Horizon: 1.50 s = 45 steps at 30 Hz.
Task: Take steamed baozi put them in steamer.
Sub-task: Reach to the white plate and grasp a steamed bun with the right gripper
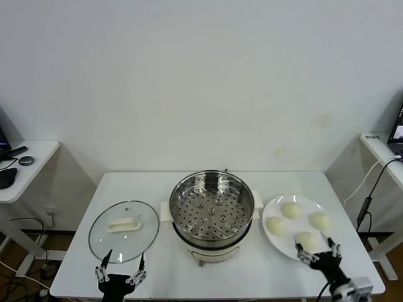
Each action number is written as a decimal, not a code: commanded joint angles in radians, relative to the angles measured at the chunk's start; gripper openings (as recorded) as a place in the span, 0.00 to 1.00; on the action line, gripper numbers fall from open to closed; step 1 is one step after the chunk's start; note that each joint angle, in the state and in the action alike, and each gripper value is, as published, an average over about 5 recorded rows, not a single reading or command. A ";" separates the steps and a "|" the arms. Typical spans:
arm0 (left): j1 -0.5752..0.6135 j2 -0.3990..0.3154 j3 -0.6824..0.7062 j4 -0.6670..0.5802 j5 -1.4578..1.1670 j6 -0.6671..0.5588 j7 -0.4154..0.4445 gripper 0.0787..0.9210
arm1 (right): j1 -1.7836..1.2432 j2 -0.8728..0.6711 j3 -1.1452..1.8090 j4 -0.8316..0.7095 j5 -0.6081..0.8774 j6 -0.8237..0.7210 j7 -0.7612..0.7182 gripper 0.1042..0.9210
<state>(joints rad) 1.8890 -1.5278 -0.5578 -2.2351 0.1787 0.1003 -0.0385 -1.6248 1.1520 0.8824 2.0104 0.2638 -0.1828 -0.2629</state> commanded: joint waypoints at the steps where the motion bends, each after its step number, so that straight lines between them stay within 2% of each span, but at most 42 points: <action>1: -0.004 0.000 -0.001 -0.001 -0.001 0.001 -0.004 0.88 | 0.228 -0.330 0.104 -0.105 -0.147 -0.126 -0.223 0.88; 3: -0.005 0.000 -0.001 -0.002 -0.001 0.001 -0.005 0.88 | 0.286 -0.398 0.092 -0.146 -0.200 -0.134 -0.314 0.88; 9: -0.010 -0.002 -0.003 -0.014 -0.005 0.001 -0.009 0.88 | 0.607 -0.562 -0.036 -0.350 -0.485 -0.102 -0.797 0.88; 12: -0.012 0.001 -0.011 -0.018 -0.012 0.002 -0.009 0.88 | 0.769 -0.607 -0.147 -0.449 -0.595 -0.054 -0.958 0.88; 15: -0.017 0.002 -0.018 -0.018 -0.019 0.002 -0.011 0.88 | 0.946 -0.657 -0.332 -0.540 -0.637 0.005 -1.062 0.88; 21: -0.023 -0.004 -0.016 -0.015 -0.020 0.002 -0.012 0.88 | 1.297 -0.679 -0.833 -0.730 -0.605 0.201 -1.089 0.88; 26: -0.023 -0.008 -0.013 -0.011 -0.018 0.002 -0.012 0.88 | 1.422 -0.618 -1.054 -0.803 -0.621 0.266 -1.100 0.88; 35: -0.015 -0.011 -0.018 -0.007 -0.015 0.002 -0.012 0.88 | 1.400 -0.492 -1.119 -0.887 -0.658 0.333 -1.100 0.88; 41: -0.016 -0.017 -0.018 0.000 -0.011 0.003 -0.010 0.88 | 1.387 -0.374 -1.070 -1.012 -0.679 0.454 -1.013 0.88; 45: -0.016 -0.018 -0.022 0.003 -0.011 0.003 -0.010 0.88 | 1.392 -0.328 -1.064 -1.049 -0.733 0.456 -1.006 0.88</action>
<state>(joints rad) 1.8725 -1.5448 -0.5766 -2.2348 0.1673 0.1025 -0.0493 -0.2964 0.7234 -0.1113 1.0974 -0.4031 0.1766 -1.2842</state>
